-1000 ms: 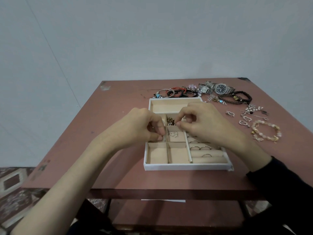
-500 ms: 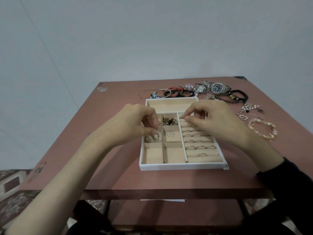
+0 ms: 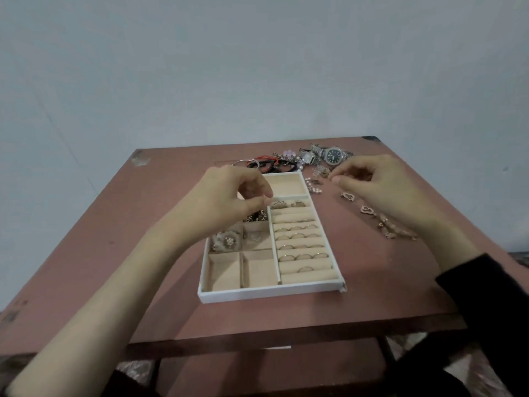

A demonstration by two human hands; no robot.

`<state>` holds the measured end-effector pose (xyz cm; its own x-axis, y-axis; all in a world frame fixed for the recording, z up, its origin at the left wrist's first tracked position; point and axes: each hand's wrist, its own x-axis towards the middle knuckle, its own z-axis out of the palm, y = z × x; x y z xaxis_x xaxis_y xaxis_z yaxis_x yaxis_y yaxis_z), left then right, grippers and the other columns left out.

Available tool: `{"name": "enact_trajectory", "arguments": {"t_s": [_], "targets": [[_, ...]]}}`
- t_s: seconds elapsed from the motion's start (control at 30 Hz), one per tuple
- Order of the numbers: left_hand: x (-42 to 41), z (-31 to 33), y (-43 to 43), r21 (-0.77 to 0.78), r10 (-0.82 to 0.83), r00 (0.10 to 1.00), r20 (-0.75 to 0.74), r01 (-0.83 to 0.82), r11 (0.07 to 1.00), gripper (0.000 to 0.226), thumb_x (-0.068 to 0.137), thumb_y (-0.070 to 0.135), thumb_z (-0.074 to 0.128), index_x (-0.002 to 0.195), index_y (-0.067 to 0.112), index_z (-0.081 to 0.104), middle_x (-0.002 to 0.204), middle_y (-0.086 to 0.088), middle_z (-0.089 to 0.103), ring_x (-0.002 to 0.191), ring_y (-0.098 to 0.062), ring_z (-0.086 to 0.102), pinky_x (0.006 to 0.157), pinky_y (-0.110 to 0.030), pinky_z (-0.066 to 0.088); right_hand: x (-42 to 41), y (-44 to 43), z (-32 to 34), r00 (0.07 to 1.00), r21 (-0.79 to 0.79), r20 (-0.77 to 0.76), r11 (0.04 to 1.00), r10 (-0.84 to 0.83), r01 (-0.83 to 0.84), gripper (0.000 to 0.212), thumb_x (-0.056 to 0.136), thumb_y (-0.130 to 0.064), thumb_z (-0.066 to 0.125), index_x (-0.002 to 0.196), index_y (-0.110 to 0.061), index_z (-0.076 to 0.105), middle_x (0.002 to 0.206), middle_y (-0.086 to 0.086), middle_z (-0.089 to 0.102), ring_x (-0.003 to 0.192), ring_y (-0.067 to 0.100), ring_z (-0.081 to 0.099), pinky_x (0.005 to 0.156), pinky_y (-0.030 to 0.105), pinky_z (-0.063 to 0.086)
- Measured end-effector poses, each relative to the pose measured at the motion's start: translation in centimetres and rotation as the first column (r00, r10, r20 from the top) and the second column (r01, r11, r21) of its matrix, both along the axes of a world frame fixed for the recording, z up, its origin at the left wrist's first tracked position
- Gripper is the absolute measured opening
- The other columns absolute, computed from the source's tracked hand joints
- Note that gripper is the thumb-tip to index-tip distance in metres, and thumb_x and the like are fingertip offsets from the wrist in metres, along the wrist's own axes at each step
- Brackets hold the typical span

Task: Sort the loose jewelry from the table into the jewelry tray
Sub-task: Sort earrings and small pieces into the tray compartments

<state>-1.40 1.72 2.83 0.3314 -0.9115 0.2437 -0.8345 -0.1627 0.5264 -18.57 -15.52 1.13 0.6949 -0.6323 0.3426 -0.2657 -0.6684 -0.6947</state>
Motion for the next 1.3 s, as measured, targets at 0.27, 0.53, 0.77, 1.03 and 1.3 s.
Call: {"name": "enact_trajectory", "arguments": {"t_s": [0.27, 0.53, 0.77, 1.03, 1.3], "targets": [[-3.5, -0.6, -9.8, 0.015, -0.171, 0.985, 0.010, 0.171, 0.985, 0.012, 0.080, 0.013, 0.068, 0.091, 0.017, 0.071, 0.082, 0.001, 0.068, 0.076, -0.007, 0.061, 0.066, -0.004, 0.039, -3.4, -4.7, -0.6, 0.924, -0.186, -0.370, 0.982, -0.094, 0.026, 0.006, 0.075, -0.027, 0.074, 0.081, -0.027, 0.073, 0.076, -0.004, 0.065, 0.076, 0.012, 0.058, 0.074, 0.028, 0.046], [-4.4, -2.5, -15.0, 0.171, -0.242, 0.967, 0.084, 0.225, 0.959, 0.030, 0.081, 0.020, 0.070, 0.111, 0.016, 0.067, 0.105, 0.000, 0.068, 0.086, -0.009, 0.055, 0.074, -0.016, 0.038, -3.5, -5.5, -1.3, 0.897, -0.283, -0.438, 0.957, -0.065, -0.069, 0.011, 0.072, -0.036, 0.075, 0.083, -0.035, 0.075, 0.072, -0.002, 0.059, 0.072, 0.007, 0.050, 0.071, 0.034, 0.045], [-4.7, -2.9, -16.2, 0.202, -0.251, 0.962, 0.111, 0.225, 0.953, 0.026, 0.080, 0.018, 0.070, 0.105, 0.018, 0.069, 0.094, 0.000, 0.067, 0.079, -0.009, 0.053, 0.071, -0.018, 0.036, -2.8, -6.0, -0.4, 0.853, -0.036, -0.521, 0.998, 0.028, -0.055, 0.009, 0.072, -0.022, 0.077, 0.076, -0.019, 0.070, 0.056, -0.012, 0.060, 0.049, -0.011, 0.051, 0.049, 0.006, 0.035], [-4.4, -2.7, -16.0, 0.190, -0.248, 0.969, -0.018, 0.247, 0.950, 0.018, 0.077, 0.009, 0.072, 0.095, 0.013, 0.071, 0.075, 0.003, 0.065, 0.070, -0.008, 0.058, 0.071, -0.020, 0.046, -3.6, -5.2, -1.0, 0.995, 0.214, -0.082, 0.975, -0.049, 0.065, 0.004, 0.075, -0.012, 0.074, 0.077, -0.014, 0.071, 0.068, 0.003, 0.068, 0.058, 0.008, 0.059, 0.057, 0.016, 0.046], [-2.8, -0.8, -11.3, 0.039, -0.188, 0.973, -0.130, 0.195, 0.980, 0.009, 0.079, 0.012, 0.071, 0.087, 0.014, 0.073, 0.064, 0.000, 0.060, 0.054, 0.002, 0.049, 0.056, -0.004, 0.038, -2.4, -3.5, -0.7, 0.961, 0.436, 0.238, 0.900, -0.138, 0.021, 0.006, 0.080, -0.009, 0.071, 0.085, -0.008, 0.070, 0.074, 0.010, 0.067, 0.064, 0.011, 0.058, 0.055, 0.014, 0.045]]}}
